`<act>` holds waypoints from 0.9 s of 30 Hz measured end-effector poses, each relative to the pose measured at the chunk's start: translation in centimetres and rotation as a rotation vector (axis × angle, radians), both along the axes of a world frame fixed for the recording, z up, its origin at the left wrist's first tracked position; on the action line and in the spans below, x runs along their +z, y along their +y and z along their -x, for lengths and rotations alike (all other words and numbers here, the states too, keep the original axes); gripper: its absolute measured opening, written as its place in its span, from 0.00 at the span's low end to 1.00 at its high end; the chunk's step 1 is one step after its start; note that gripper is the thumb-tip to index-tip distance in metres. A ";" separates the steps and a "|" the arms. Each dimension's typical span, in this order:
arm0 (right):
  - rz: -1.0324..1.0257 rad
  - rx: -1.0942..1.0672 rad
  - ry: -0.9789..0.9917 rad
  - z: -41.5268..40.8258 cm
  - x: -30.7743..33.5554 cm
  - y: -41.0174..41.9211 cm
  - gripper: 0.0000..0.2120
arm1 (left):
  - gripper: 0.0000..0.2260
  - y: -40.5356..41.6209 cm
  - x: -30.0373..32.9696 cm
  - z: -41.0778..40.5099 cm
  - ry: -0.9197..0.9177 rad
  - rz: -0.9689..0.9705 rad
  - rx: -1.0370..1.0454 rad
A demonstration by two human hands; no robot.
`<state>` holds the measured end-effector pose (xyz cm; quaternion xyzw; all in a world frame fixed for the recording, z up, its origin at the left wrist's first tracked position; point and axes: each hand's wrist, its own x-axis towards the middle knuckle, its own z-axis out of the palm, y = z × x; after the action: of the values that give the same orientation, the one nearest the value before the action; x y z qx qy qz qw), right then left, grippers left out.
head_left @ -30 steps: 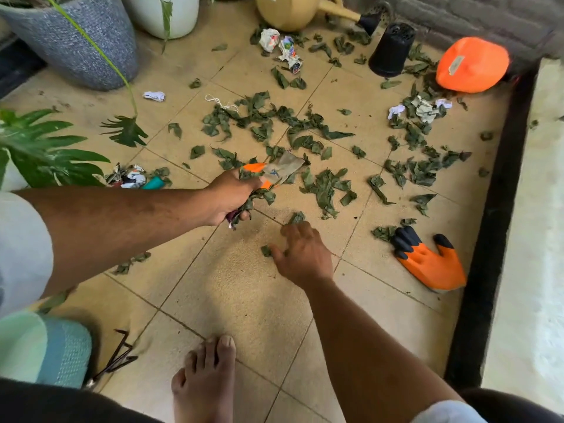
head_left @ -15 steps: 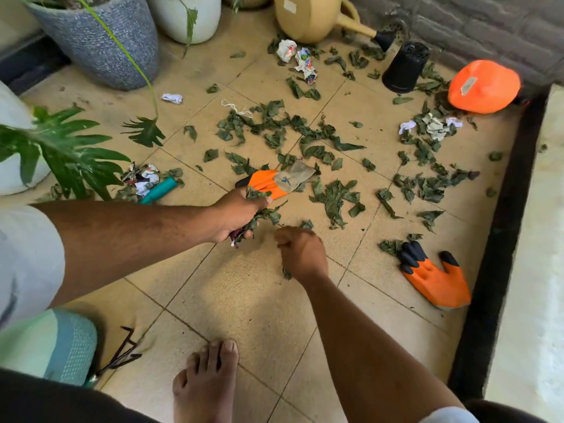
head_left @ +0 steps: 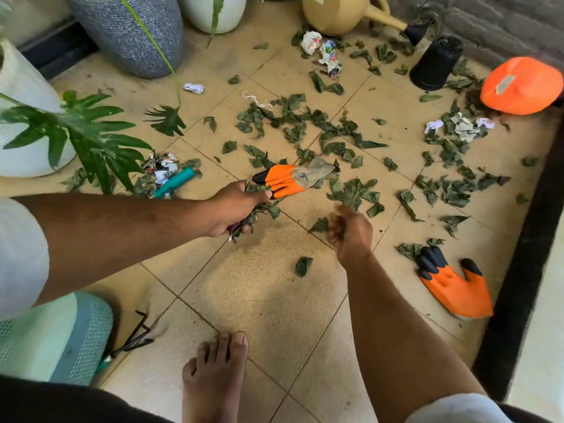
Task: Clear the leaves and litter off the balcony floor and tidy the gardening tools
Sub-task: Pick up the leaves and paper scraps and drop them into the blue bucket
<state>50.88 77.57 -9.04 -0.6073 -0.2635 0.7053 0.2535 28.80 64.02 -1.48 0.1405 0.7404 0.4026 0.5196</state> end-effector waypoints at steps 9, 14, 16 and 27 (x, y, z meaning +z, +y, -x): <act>-0.371 0.561 -0.906 2.4 -3.4 -0.9 0.25 | 0.12 0.0 0.0 -0.2 -0.033 -0.001 0.007; -0.198 0.292 -0.498 1.6 -1.6 -1.0 0.11 | 0.13 0.4 -0.1 -0.3 -0.020 0.008 -0.011; 0.006 0.137 -0.083 0.7 -0.1 -1.0 0.07 | 0.13 0.5 -0.1 -0.6 -0.019 0.003 -0.025; -0.012 0.873 -0.128 -4.5 1.2 -1.3 0.14 | 0.13 2.7 -0.5 -2.4 -0.065 -0.038 -0.084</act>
<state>55.42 76.26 -7.81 -0.4801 -0.5147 0.7057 -0.0812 31.22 66.69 -2.00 0.1679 0.7088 0.3987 0.5571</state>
